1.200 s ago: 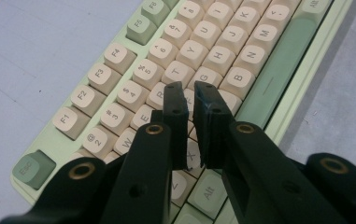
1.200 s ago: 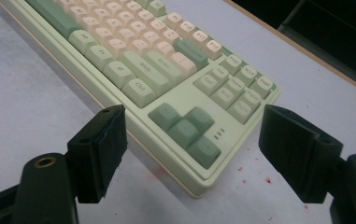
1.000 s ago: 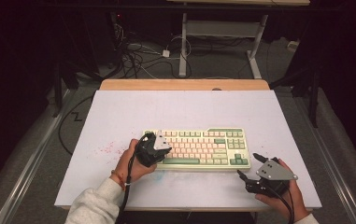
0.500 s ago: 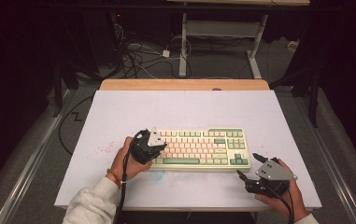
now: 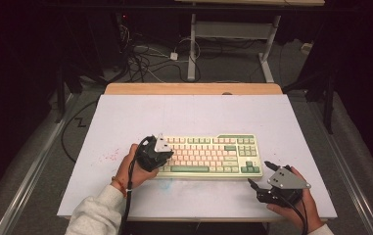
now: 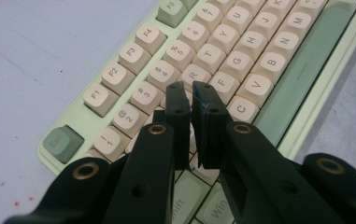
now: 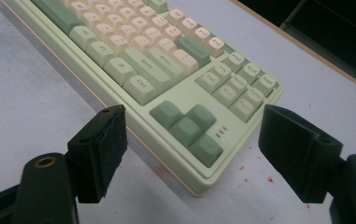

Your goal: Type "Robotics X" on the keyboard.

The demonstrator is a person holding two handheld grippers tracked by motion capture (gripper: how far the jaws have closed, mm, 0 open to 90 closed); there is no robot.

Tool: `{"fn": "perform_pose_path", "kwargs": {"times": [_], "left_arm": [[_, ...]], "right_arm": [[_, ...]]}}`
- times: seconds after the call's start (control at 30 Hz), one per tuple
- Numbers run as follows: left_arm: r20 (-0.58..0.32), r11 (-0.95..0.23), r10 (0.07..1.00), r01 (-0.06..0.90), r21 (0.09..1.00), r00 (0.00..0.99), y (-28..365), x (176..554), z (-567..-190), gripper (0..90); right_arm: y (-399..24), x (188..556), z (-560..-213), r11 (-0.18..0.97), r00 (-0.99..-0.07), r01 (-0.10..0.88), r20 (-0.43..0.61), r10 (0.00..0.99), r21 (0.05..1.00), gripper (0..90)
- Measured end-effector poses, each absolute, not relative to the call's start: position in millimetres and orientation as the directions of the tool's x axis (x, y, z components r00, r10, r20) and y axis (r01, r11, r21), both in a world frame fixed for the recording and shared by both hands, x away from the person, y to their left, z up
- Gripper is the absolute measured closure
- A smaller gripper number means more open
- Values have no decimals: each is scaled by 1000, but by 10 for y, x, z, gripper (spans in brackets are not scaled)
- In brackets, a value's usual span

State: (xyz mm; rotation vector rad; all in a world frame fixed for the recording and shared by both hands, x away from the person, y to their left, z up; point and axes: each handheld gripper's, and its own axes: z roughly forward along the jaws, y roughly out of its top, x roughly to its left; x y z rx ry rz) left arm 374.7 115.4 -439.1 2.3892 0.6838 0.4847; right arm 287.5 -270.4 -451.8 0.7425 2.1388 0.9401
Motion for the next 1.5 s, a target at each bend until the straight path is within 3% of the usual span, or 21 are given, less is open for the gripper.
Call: {"fn": "perform_pose_path", "kwargs": {"times": [0.73,1.5], "left_arm": [[179,-706,574,373,601,799,1105,3786,-4515,844],[204,-687,580,339,643,788,1134,3733,-4381,834]], "right_arm": [[-2699,2878,-4533,587,-616,230,-351,705,776,241],[-2691,2875,-4530,589,-618,227,-352,703,776,241]]}}
